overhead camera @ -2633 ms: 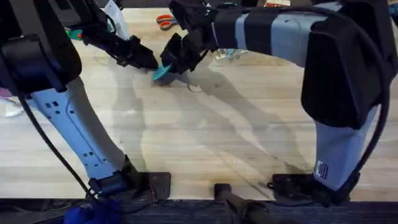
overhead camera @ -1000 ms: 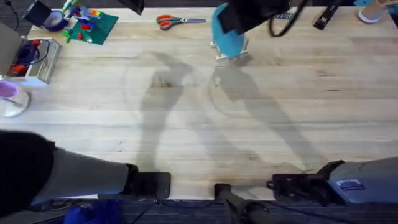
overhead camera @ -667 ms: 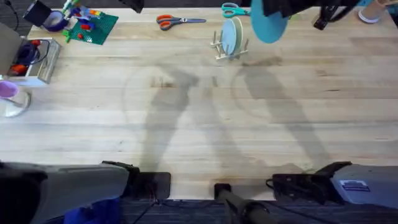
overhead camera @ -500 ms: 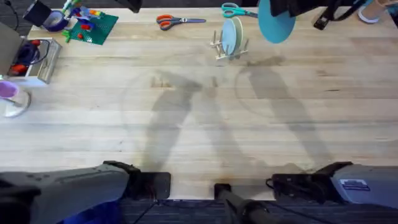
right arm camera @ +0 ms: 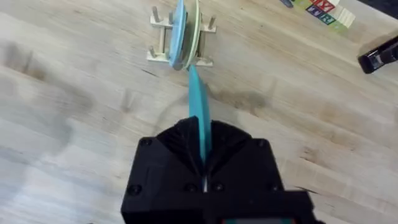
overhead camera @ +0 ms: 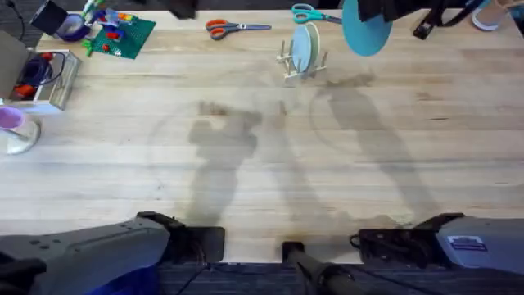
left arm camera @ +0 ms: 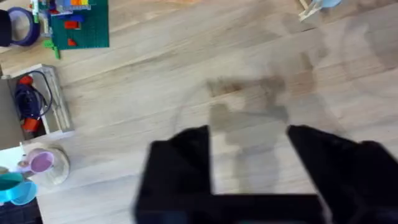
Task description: Pick up the plates from the table one by one and place each into a slot on the dish rack.
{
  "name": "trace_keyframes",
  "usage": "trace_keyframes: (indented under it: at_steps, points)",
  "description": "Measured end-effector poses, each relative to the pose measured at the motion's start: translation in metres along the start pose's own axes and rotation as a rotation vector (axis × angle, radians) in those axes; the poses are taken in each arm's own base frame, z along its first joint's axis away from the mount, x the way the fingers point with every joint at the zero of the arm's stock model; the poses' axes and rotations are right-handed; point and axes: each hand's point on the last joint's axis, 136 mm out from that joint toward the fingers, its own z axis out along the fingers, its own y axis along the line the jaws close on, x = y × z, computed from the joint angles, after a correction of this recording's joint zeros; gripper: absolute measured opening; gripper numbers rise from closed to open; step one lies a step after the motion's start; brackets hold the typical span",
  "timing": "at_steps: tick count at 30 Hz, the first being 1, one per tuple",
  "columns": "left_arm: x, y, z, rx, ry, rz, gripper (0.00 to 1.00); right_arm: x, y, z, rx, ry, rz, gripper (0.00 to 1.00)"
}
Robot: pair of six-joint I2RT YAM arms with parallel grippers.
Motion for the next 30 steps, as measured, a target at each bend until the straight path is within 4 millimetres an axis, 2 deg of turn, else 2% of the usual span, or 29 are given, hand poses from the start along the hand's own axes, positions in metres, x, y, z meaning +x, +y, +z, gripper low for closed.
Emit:
trace_keyframes:
  at_steps: [1, 2, 3, 14, 21, 24, 30]
  points:
    - [0.0, 0.0, 0.0, -0.003, 0.0, -0.001, 0.888, 0.0, 0.0, 0.0, 0.0, 0.0, 0.0, 0.03]
    - [0.0, 0.001, 0.0, -0.004, 0.0, -0.007, 0.964, 0.0, 0.0, 0.0, 0.0, 0.0, 0.001, 0.03]
    - [0.0, 0.001, 0.0, -0.005, 0.0, -0.007, 0.985, 0.0, 0.0, 0.0, 0.0, 0.0, 0.0, 0.03]
    - [0.004, 0.001, 0.0, -0.006, 0.017, -0.005, 0.994, -0.001, 0.001, 0.0, -0.001, -0.003, -0.001, 0.03]
    - [0.004, 0.001, 0.0, -0.006, 0.017, -0.005, 0.993, -0.023, 0.019, -0.001, -0.026, -0.092, -0.029, 0.03]
    - [0.004, 0.001, 0.0, -0.006, 0.017, -0.005, 0.994, -0.029, 0.03, 0.007, -0.041, -0.097, -0.047, 0.03]
    - [0.004, 0.001, 0.0, -0.006, 0.017, -0.005, 0.994, -0.024, 0.046, 0.042, -0.059, -0.027, -0.049, 0.03]
